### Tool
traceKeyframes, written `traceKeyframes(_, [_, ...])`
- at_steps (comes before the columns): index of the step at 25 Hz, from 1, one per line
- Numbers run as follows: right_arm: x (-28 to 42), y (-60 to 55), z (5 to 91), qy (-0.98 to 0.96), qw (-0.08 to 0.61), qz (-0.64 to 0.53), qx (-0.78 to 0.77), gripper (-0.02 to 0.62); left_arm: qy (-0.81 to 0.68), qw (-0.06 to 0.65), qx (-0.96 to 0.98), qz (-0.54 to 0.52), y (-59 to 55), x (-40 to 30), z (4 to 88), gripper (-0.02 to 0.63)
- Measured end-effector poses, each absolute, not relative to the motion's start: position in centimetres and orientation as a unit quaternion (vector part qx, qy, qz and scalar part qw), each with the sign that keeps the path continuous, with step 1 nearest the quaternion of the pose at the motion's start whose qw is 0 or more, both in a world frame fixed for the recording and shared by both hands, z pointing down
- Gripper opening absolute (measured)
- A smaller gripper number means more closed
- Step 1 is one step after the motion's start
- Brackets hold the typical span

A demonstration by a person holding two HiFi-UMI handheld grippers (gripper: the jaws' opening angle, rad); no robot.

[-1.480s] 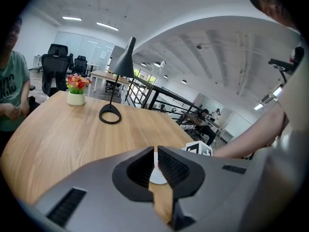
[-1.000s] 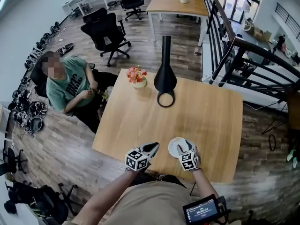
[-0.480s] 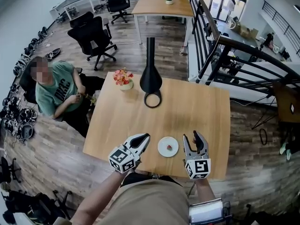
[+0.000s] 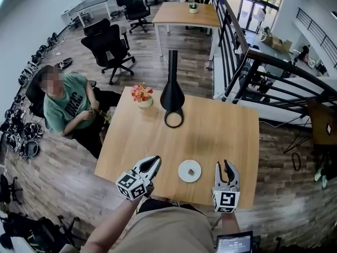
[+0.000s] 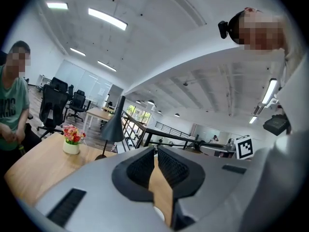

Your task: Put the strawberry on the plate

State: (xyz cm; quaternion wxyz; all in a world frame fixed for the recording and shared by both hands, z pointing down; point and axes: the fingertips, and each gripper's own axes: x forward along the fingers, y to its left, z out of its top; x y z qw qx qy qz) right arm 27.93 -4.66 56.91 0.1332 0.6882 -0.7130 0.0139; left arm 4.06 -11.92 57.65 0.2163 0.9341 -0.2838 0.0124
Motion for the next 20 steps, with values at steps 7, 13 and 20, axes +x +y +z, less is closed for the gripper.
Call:
traceKeyframes(7, [26.6,-5.0,56.8,-0.723,0.122,0.017,0.680,0.094,-0.280,0.231,0.931,0.023,-10.6,4.2,58.8,0.005])
traceKeyframes(13, [25.4,-4.4,57.4,-0.734,0.126,0.015,0.667,0.094,-0.278,0.241,0.930,0.023,-9.4,4.7,59.8,0.006])
traceKeyframes(20, [24.0,-3.7,57.6,-0.739,0.129,0.019,0.661,0.094,-0.278,0.249,0.927,0.027,-8.6,3.7,59.9,0.005])
